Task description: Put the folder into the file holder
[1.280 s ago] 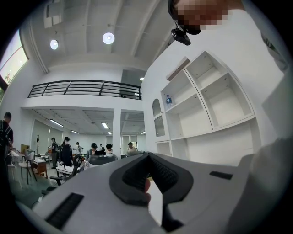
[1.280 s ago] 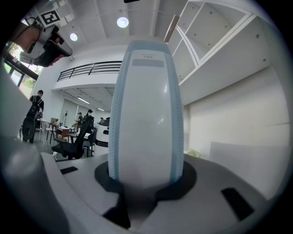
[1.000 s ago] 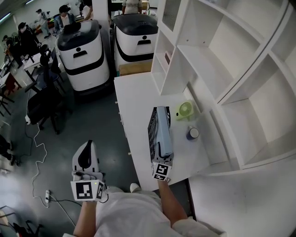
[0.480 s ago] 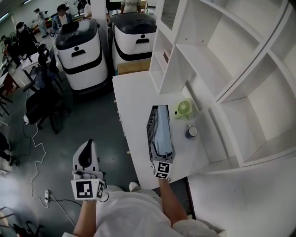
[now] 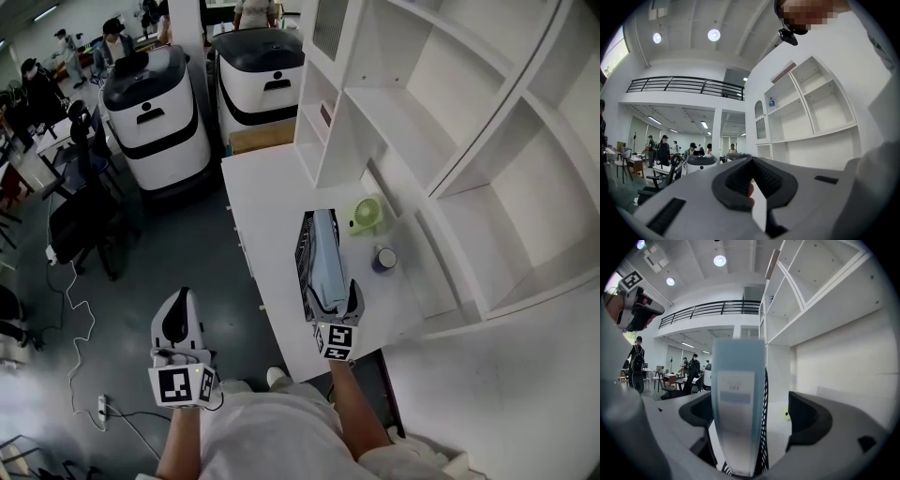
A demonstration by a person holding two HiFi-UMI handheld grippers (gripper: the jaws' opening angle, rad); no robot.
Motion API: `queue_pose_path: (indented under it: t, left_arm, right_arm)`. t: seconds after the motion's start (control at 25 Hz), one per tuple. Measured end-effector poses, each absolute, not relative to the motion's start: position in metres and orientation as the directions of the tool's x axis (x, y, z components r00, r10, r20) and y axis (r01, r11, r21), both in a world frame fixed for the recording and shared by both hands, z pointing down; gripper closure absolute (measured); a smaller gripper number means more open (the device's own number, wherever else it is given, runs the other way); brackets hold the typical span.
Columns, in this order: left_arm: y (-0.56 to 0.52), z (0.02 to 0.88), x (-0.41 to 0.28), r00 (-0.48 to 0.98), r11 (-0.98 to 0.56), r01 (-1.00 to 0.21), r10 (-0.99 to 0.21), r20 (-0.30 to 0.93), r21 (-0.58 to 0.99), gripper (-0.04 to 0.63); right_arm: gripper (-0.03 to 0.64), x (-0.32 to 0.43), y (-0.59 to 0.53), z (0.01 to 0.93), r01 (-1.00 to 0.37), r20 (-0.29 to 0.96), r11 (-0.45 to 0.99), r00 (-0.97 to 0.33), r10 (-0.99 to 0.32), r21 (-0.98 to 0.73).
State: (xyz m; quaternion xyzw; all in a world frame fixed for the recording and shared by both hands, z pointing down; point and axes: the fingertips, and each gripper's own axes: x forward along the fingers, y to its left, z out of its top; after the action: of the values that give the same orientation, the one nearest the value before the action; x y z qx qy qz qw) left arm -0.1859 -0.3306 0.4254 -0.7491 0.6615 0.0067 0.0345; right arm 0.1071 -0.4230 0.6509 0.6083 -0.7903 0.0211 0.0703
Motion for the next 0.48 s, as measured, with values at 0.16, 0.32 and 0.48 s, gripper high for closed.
queue_pose_path:
  t: [0.16, 0.32, 0.48]
  left_arm:
    - [-0.325, 0.421, -0.193, 0.130, -0.128, -0.991, -0.990, -0.057, -0.035, 0.604]
    - [-0.317, 0.421, -0.202, 0.140, -0.138, -0.990, -0.989, -0.057, -0.031, 0.604]
    - [-0.304, 0.418, -0.215, 0.153, -0.152, -0.988, -0.986, -0.064, -0.021, 0.604]
  right_arm:
    - [0.156, 0.114, -0.410, 0.602, -0.970, 0.112, 0.234, -0.226, -0.968, 0.063]
    - [0.156, 0.107, -0.390, 0.545, -0.969, 0.088, 0.204, -0.193, -0.977, 0.137]
    - [0.381, 0.091, -0.364, 0.484, -0.979, 0.013, 0.154, -0.153, -0.988, 0.134]
